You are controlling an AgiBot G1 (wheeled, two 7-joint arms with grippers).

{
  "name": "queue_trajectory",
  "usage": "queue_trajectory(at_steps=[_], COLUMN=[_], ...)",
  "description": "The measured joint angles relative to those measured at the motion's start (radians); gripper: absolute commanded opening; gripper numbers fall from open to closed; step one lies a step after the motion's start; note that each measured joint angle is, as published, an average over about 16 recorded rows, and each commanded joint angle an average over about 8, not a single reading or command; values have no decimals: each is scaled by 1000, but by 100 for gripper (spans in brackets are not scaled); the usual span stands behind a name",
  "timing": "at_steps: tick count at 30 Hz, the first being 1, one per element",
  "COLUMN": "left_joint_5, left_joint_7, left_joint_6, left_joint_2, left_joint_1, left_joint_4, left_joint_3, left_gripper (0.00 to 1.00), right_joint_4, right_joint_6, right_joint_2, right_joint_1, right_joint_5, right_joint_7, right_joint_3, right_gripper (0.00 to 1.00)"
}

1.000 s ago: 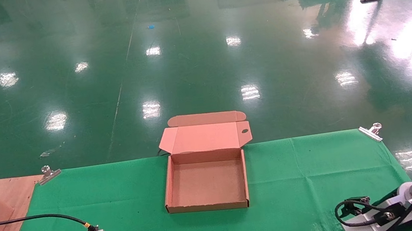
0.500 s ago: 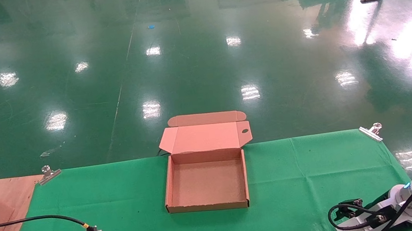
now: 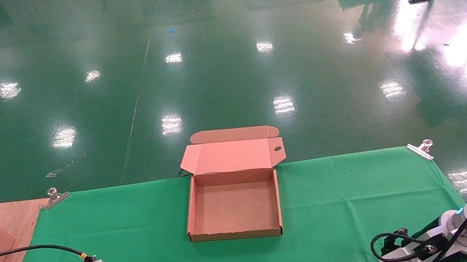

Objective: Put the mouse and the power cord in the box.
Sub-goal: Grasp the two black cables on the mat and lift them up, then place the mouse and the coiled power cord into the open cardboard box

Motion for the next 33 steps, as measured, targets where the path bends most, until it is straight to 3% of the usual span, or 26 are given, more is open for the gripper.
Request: queue_trajectory(at_steps=[22, 33], left_joint_5=[7, 13], left_joint_7=[1, 11], left_joint_6=[20, 74], left_joint_2=[7, -3], left_joint_1=[13, -40], left_joint_4=[-1, -21], left_joint_3=[5, 9], left_gripper=[0, 0], right_joint_4=[-42, -30], right_joint_6=[-26, -79], right_joint_2=[-1, 21], right_joint_1=[30, 66], right_joint_5=[18, 47], right_joint_7=[-37, -58], right_joint_3=[11, 30], right_gripper=[0, 0])
